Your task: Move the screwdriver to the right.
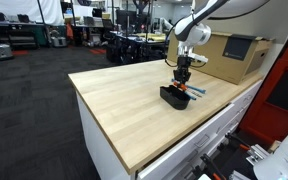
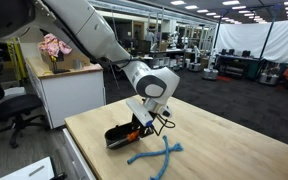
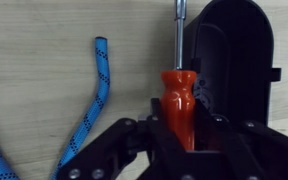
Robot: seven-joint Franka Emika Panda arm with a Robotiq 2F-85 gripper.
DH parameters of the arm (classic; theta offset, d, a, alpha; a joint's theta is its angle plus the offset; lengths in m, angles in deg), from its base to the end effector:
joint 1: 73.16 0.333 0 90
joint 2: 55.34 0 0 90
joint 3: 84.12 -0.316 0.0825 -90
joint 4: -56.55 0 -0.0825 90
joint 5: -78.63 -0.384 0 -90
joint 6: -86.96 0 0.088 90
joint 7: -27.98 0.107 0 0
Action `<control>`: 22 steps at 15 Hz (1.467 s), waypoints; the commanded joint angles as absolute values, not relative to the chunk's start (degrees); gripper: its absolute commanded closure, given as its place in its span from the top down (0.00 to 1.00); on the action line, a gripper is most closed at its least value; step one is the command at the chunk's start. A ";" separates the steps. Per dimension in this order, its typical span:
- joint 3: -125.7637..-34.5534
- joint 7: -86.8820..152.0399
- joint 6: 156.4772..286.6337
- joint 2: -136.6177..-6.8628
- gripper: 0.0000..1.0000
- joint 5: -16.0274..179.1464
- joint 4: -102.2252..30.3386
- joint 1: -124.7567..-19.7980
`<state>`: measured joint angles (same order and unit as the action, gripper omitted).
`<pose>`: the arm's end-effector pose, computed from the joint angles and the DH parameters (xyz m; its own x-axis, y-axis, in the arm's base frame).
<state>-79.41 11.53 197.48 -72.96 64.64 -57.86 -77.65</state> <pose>0.5544 -0.0719 0.2832 0.9493 0.0381 -0.3120 -0.0448 -0.9661 -0.2543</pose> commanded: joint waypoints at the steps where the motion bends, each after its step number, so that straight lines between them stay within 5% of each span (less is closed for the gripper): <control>1: -80.23 14.42 200.68 -73.28 0.08 66.09 -58.65 -78.10; 11: -82.23 3.30 199.53 -72.80 0.08 56.27 -58.25 -81.27; 22: -80.43 10.28 202.45 -73.10 0.08 66.02 -58.79 -80.13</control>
<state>-80.47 6.40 200.00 -72.85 61.87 -57.96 -81.21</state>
